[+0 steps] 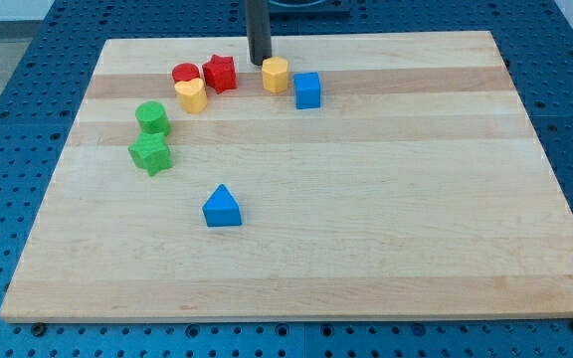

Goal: Move the red star diagonal to the yellow hexagon

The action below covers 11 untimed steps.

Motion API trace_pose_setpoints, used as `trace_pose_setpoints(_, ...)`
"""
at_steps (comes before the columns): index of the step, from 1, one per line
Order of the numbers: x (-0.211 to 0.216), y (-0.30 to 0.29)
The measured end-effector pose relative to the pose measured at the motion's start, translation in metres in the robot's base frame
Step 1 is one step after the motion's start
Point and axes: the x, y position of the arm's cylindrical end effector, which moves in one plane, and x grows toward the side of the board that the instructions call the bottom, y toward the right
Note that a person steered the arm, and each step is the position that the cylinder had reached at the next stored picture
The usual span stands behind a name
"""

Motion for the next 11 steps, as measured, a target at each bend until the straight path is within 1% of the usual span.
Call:
trace_pose_setpoints(1, -0.006, -0.016)
trace_pose_setpoints(2, -0.044, -0.003)
trace_pose_setpoints(3, -0.048, 0.082)
trace_pose_setpoints(4, 0.001, 0.155)
trace_pose_setpoints(5, 0.097, 0.159)
trace_pose_setpoints(6, 0.146, 0.098)
trace_pose_setpoints(7, 0.131, 0.042)
trace_pose_setpoints(8, 0.082, -0.005)
trace_pose_setpoints(9, 0.058, -0.028)
trace_pose_setpoints(11, 0.079, -0.063)
